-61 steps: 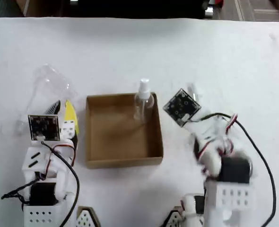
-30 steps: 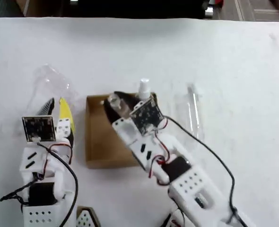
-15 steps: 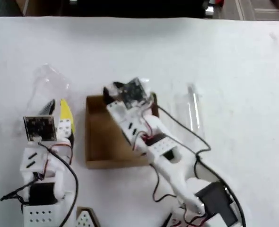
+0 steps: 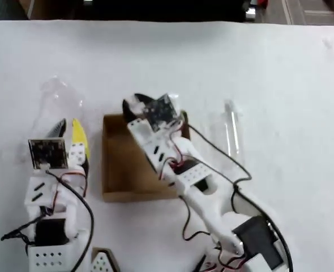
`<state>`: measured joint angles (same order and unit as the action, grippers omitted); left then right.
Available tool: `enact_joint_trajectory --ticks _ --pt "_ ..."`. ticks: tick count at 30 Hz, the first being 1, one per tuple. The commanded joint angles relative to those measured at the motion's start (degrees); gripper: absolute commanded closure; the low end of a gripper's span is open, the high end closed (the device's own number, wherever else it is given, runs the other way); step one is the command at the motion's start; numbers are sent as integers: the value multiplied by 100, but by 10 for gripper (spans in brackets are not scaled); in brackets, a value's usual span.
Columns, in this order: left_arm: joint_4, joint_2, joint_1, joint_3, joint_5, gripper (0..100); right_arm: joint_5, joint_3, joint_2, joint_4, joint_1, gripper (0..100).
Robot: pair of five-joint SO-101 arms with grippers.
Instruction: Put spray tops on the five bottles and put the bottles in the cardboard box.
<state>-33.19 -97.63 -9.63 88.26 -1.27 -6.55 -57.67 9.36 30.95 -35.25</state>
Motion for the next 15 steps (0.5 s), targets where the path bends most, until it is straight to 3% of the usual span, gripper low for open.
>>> enact_joint_trajectory --ticks 1,10,15 --pt "167 -66 -22 -70 -9 928 9 62 13 119 66 981" --pt "167 -66 -22 -70 -18 928 9 -70 13 110 66 977" --pt "167 -66 -22 -70 -18 928 9 -97 13 101 57 871"
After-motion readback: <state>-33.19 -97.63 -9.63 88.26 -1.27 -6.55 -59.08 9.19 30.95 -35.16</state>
